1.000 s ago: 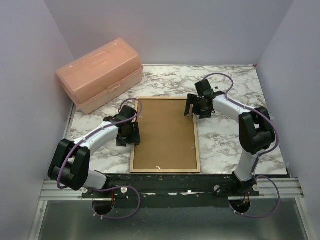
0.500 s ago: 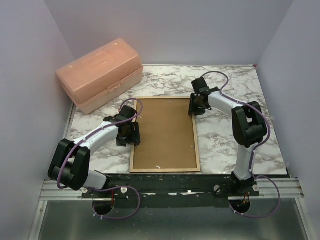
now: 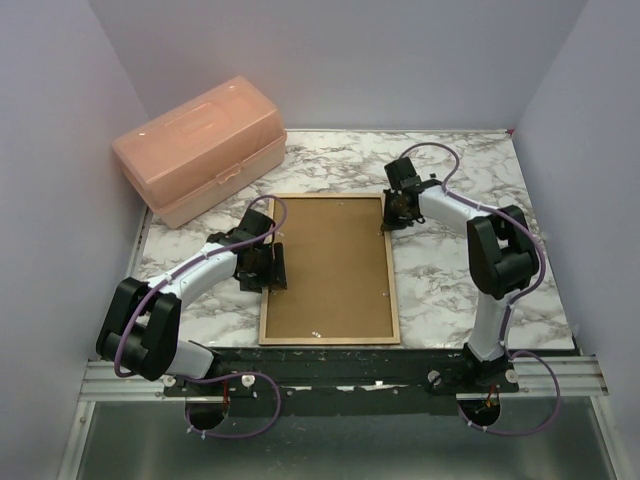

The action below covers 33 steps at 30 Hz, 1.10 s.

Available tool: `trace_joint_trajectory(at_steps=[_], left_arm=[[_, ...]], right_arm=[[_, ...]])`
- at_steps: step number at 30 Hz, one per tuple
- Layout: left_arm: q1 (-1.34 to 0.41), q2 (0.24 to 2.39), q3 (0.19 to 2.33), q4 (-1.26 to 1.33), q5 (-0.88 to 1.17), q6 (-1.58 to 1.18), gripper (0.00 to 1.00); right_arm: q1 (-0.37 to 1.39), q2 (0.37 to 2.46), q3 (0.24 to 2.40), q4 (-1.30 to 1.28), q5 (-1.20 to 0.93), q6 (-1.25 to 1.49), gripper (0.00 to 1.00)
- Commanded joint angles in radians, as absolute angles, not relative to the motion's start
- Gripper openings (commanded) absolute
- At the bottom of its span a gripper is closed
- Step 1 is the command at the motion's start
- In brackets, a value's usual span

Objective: Put the photo into the frame

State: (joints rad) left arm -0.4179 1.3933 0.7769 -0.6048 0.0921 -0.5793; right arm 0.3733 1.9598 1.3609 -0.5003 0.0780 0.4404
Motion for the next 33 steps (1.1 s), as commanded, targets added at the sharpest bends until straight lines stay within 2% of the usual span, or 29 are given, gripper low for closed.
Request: trace_joint_trajectory(at_steps=[1, 10, 16, 18, 22, 25, 33], left_arm=[[-0.434, 1.394, 0.767, -0.521, 0.280, -0.594, 0.65], [-0.592, 1.309, 0.707, -0.524, 0.326, -0.699, 0.64], [-0.665, 1.283, 0.706, -0.528, 0.295, -0.750, 0.65], [-0.665, 1.282, 0.724, -0.556, 0.248, -0.745, 0.69], [-0.654, 1.316, 0.819, -0.650, 0.109, -0.725, 0.86], [-0.620, 1.343, 0.872, -0.646, 0.082, -0.718, 0.88], [-0.495, 1.505, 1.013, -0.582, 0.113, -0.712, 0.88]], right_arm=[[0.378, 1.903, 1.263, -0.543, 0.125, 0.489, 0.01], [0.353, 1.653, 1.042, -0.526, 0.128, 0.549, 0.00], [0.329, 1.611, 0.997, -0.524, 0.197, 0.524, 0.02], [0.330, 1.623, 0.999, -0.513, 0.211, 0.509, 0.03], [0.328, 1.651, 1.016, -0.491, 0.218, 0.466, 0.04], [0.329, 1.669, 1.029, -0.497, 0.198, 0.450, 0.04], [0.329, 1.641, 1.010, -0.460, 0.119, 0.425, 0.06]])
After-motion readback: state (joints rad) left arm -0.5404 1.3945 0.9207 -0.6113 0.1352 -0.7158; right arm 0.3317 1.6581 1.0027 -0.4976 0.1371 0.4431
